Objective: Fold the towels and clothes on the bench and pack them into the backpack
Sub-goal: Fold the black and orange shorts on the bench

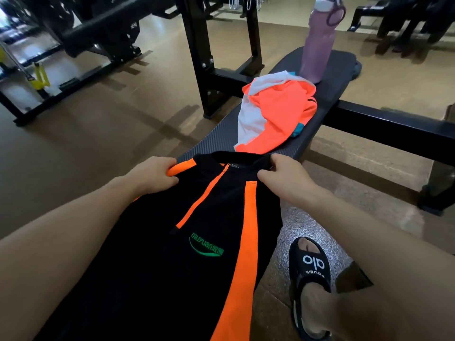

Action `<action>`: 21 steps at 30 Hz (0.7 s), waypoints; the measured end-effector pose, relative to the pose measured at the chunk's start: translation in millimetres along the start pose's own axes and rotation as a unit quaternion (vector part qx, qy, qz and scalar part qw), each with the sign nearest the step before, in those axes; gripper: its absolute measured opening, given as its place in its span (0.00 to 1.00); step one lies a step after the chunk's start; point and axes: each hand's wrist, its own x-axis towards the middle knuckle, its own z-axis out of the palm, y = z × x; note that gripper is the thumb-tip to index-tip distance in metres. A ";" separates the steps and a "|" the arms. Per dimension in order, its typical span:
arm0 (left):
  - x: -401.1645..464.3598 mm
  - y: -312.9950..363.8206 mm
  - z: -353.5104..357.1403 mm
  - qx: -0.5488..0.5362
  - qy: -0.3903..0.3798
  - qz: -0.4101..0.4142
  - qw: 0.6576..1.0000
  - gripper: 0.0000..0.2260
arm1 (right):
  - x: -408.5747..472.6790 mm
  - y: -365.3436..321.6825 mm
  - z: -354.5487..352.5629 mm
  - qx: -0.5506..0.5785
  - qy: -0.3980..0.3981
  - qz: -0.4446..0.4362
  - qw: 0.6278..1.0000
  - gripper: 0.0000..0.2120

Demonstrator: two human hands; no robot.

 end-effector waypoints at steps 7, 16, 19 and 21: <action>28.1 -6.7 -23.5 0.041 0.121 -0.024 0.992 0.11 | 13.9 5.4 0.1 -0.021 -0.052 0.021 0.998 0.19; -13.8 -12.2 44.5 0.030 0.064 -0.143 0.987 0.35 | 4.5 12.9 1.9 -0.109 -0.135 0.079 0.982 0.28; -56.2 23.0 52.9 0.060 0.142 -0.011 0.988 0.36 | -0.8 15.7 -2.7 -0.069 -0.130 0.095 0.984 0.28; -92.0 51.7 63.3 0.057 0.138 0.075 0.986 0.37 | -3.4 19.2 -7.0 -0.036 -0.139 0.105 0.984 0.24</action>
